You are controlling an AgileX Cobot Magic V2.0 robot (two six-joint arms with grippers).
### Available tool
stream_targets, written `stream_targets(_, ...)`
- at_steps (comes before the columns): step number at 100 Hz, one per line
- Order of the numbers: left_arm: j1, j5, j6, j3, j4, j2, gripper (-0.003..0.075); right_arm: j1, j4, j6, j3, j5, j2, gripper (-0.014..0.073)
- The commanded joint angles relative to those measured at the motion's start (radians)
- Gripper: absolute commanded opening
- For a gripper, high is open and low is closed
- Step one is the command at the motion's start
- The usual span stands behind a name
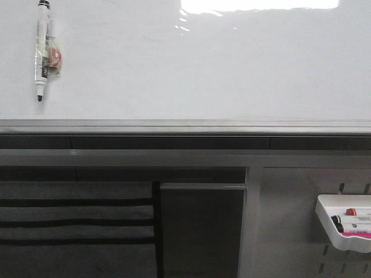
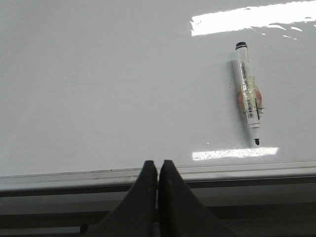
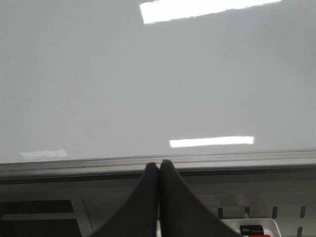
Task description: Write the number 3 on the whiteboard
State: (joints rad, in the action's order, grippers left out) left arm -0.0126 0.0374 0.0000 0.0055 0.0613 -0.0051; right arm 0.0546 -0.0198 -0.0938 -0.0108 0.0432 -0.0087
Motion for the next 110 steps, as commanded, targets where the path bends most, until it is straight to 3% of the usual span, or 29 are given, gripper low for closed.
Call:
stream_targets(1,-0.002,-0.075,-0.006,0.007,-0.001,-0.026,-0.002,0.002,-0.012,0.002,-0.026,-0.081,-0.016,-0.0069)
stream_targets(61,-0.002,-0.075,-0.006,0.007,-0.001,-0.026,-0.002,0.002,-0.011,0.002,-0.026,-0.079,-0.016,-0.0069)
stream_targets(77,-0.003,-0.106,-0.006,-0.001,-0.067,-0.026,-0.002,0.002,0.07,0.002,0.006,-0.064,-0.016,-0.0069)
stream_targets(92,-0.003,-0.074,-0.006,-0.084,-0.155,-0.026,-0.002,0.003,0.095,0.002,0.124,0.069,-0.002,-0.0069)
stream_targets(110,-0.003,0.178,0.0,-0.308,-0.167,0.041,-0.002,0.003,0.095,0.034,0.337,0.299,0.106,-0.0069)
